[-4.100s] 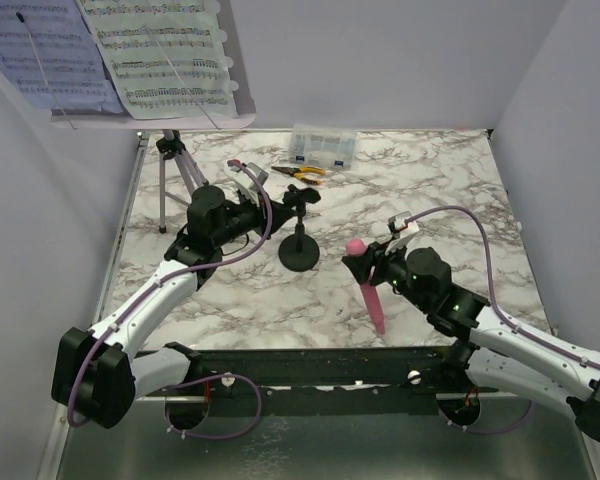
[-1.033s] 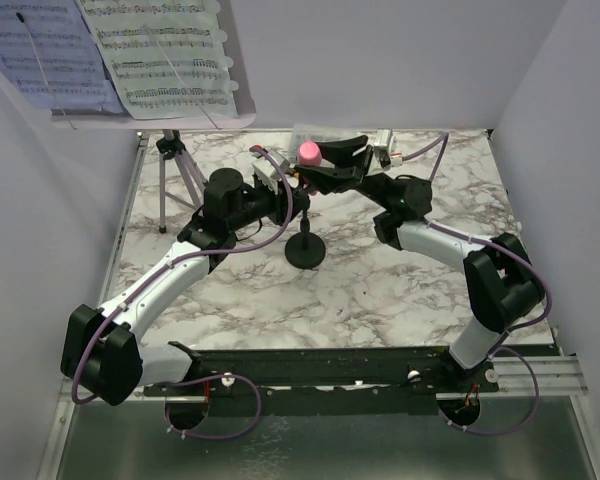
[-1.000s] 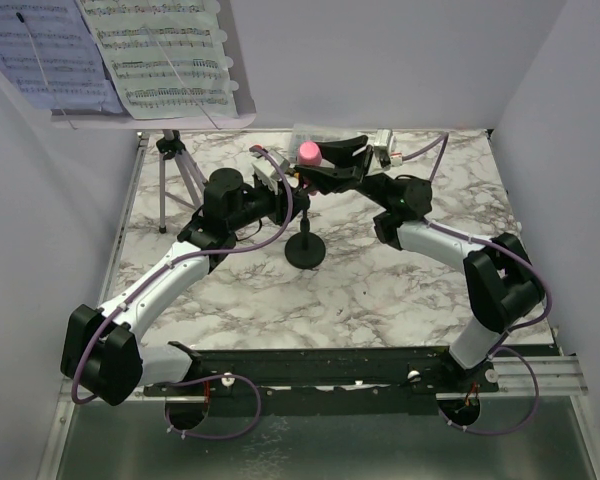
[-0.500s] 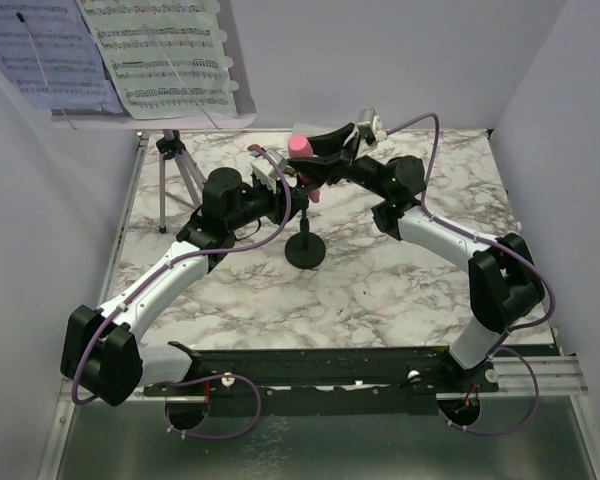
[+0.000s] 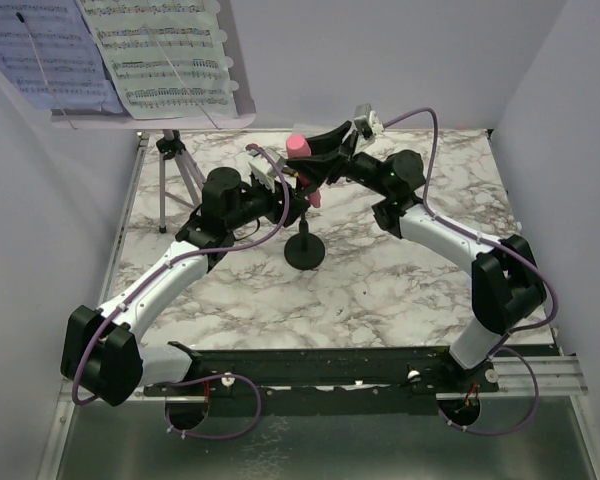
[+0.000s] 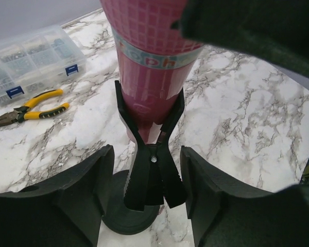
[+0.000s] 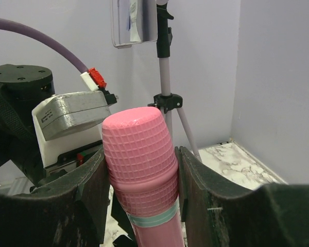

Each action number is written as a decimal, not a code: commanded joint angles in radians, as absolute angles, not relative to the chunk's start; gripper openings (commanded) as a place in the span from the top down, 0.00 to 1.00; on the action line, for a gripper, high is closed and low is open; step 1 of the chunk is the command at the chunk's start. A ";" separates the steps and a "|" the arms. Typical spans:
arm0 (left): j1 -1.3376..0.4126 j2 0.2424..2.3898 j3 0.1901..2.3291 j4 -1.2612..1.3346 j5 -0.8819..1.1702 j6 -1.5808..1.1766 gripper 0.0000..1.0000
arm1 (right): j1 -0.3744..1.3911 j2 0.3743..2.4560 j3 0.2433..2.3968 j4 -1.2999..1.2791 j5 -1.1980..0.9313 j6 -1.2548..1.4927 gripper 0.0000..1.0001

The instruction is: Set up the instrument practice props

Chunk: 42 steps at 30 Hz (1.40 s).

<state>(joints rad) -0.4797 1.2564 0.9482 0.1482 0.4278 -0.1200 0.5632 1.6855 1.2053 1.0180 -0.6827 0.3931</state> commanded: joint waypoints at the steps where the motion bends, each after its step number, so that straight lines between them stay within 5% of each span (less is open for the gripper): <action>1: -0.472 1.225 0.956 0.143 0.416 -0.126 0.39 | 0.575 1.645 1.192 0.920 -0.685 0.446 0.72; 8: -0.472 1.176 0.936 0.141 0.411 -0.132 0.27 | 0.575 1.589 1.210 0.621 -0.546 0.462 0.33; 13: -0.472 1.139 0.931 0.114 0.396 -0.137 0.20 | 0.575 1.548 1.214 0.411 -0.431 0.476 0.22; 28: -0.472 1.009 0.890 0.092 0.298 -0.174 0.20 | 0.699 1.521 1.158 0.246 -0.140 0.236 0.21; 42: -0.471 1.017 0.890 0.083 0.285 -0.166 0.20 | 0.713 1.542 1.066 0.259 -0.150 0.245 0.35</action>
